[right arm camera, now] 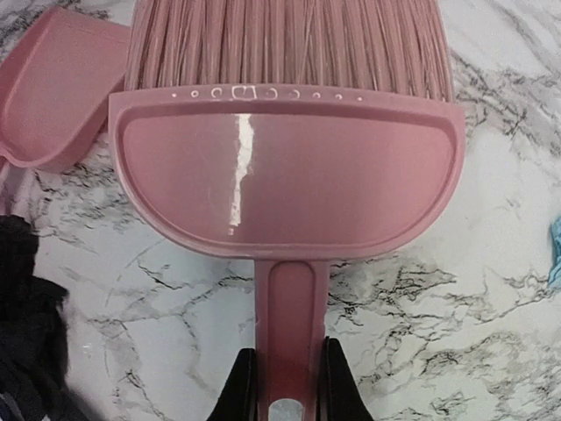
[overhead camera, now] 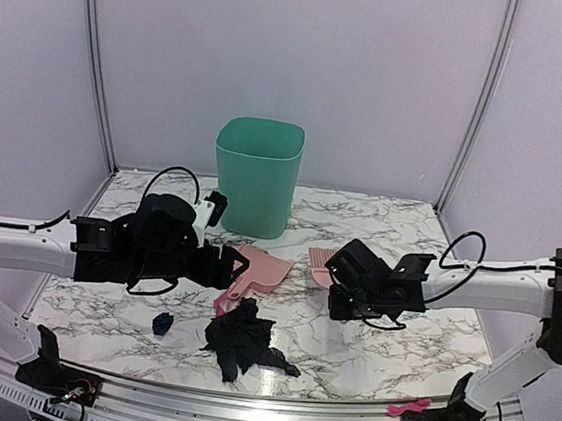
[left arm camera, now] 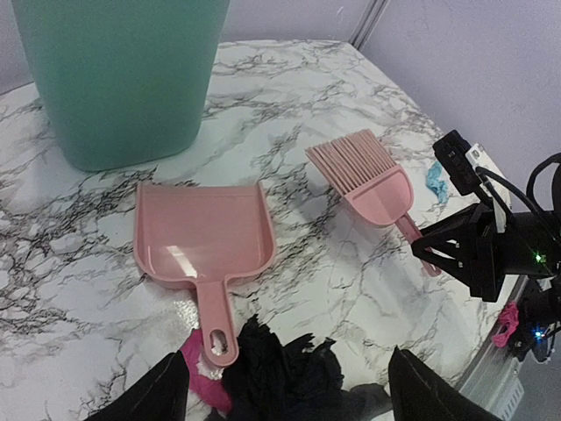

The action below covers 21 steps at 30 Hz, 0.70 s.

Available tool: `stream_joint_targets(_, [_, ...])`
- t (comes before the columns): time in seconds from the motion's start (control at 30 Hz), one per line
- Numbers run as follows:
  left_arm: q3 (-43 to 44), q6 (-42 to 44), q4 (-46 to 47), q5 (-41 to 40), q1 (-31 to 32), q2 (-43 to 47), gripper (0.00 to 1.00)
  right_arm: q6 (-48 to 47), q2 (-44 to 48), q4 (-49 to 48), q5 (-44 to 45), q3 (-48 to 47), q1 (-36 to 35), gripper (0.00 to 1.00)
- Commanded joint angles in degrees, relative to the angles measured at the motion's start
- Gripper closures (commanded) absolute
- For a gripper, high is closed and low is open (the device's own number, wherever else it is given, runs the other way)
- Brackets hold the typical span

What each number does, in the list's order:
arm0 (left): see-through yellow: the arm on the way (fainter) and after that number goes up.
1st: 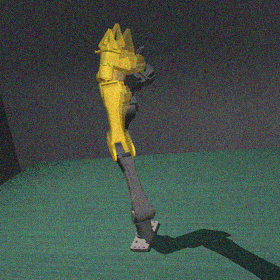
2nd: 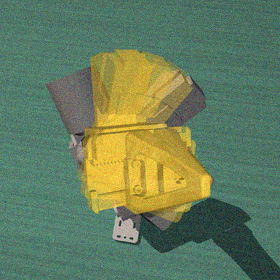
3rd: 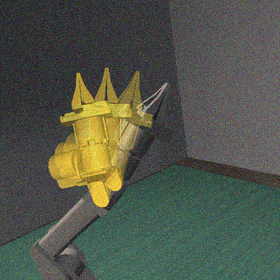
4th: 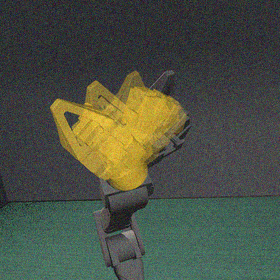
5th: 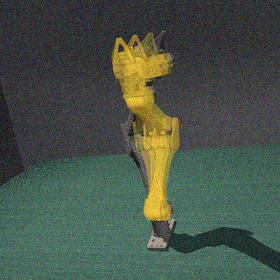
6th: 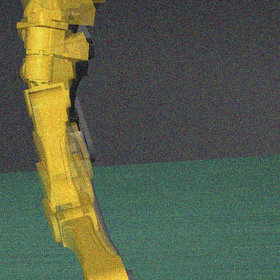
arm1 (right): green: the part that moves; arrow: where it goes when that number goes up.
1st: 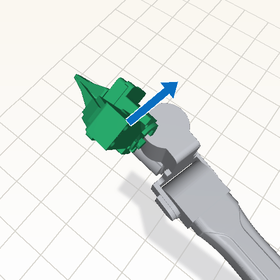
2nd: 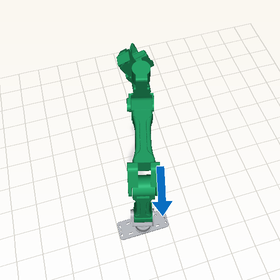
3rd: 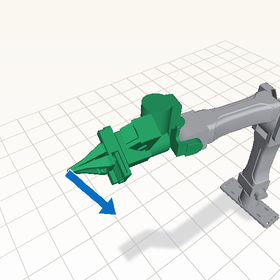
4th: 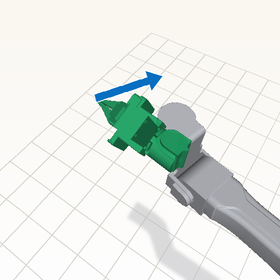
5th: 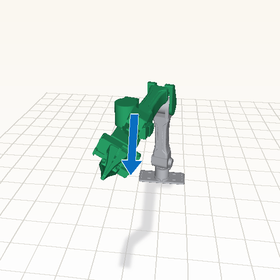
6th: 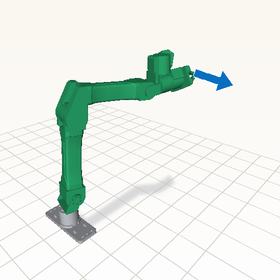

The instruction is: Sweep away the paper scraps from the table

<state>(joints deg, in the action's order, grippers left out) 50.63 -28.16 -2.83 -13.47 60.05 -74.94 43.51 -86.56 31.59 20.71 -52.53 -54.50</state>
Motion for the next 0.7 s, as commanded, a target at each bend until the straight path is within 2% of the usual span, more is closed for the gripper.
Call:
stream_joint_targets(0.0, [4.2,-1.1,0.8,6.9,0.1,1.2,0.18,-7.2,6.1,-3.3,3.2,-0.6,0.6,1.0])
stream_joint_targets(0.33, [13.1,-1.2,-1.4,17.6,0.0,-1.1,0.1,-22.2,16.6,-11.5,-0.6,0.0,-1.9,1.0])
stream_joint_targets(0.67, [18.6,-5.4,-1.4,21.1,-0.1,-3.8,0.13,-30.1,22.3,-18.7,-6.0,0.2,-4.1,1.0])
